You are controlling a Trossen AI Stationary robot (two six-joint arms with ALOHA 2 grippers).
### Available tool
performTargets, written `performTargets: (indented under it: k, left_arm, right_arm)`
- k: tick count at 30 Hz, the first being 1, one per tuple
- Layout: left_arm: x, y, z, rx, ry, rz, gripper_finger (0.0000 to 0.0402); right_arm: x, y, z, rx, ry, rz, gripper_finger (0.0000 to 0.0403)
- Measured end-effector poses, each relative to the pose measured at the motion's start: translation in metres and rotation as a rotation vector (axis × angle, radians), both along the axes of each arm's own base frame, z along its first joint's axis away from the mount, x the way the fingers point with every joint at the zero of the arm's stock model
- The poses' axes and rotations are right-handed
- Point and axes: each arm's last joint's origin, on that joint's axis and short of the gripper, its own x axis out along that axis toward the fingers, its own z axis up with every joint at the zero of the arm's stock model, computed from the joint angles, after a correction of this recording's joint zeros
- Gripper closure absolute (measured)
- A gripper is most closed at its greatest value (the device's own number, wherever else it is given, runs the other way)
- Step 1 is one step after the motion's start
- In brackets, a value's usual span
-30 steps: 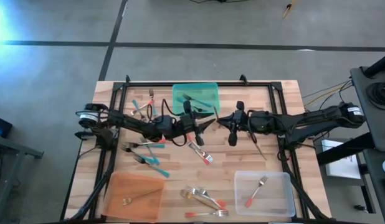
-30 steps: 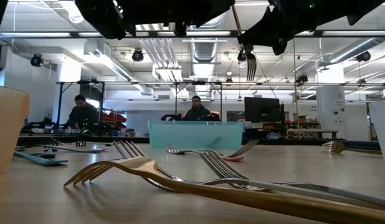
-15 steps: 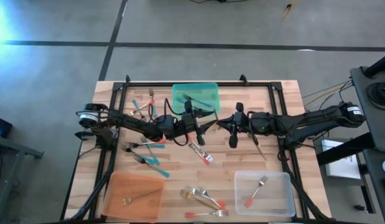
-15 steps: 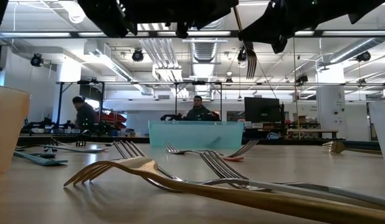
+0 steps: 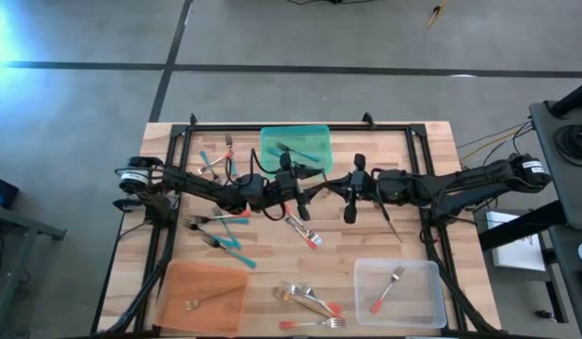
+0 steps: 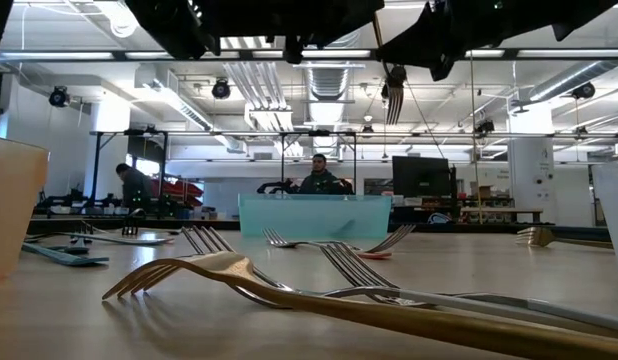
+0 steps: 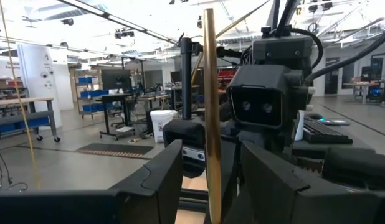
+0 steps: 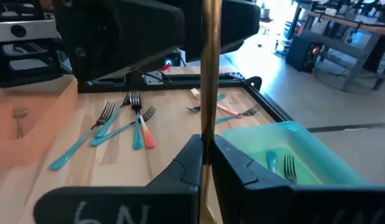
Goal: Sort silverware by color (type)
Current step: Put the gold fork into the orange bin
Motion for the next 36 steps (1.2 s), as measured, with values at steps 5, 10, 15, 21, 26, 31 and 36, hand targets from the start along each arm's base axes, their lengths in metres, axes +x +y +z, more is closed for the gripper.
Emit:
performTargets:
  k: [5,10,15,21,26,31,36]
  left_arm:
    - [0.0000,0.0000,0.0000,0.000,0.000,0.000,0.0265]
    - [0.0000,0.0000,-0.0002,0.003,0.003,0.001,0.0311]
    - [0.0001,0.0003,-0.0003,0.004,0.004,0.001,0.0387]
    - [0.0002,0.0003,-0.0005,0.004,0.007,-0.001,0.0396]
    - [0.0002,0.0005,-0.0007,0.004,0.008,0.000,0.0399]
    - [0.0005,0.0006,-0.0020,0.005,0.022,0.003,0.0400]
    - [-0.0002,0.0011,-0.0014,0.020,0.038,0.010,0.0401]
  right_arm:
    - [0.0011,0.0001,-0.0012,-0.004,0.005,0.001,0.0390]
    - [0.0013,0.0001,-0.0001,-0.017,-0.004,0.003,0.0390]
    - [0.0014,-0.0001,0.0002,-0.028,-0.005,0.003,0.0390]
    - [0.0013,-0.0001,0.0000,-0.028,-0.003,0.002,0.0390]
    - [0.0010,-0.0001,0.0003,-0.009,-0.008,-0.002,0.0389]
    - [-0.0002,-0.0002,0.0012,0.000,-0.010,-0.004,0.0357]
    - [-0.0034,-0.0003,0.0001,-0.002,0.022,-0.003,0.0301]
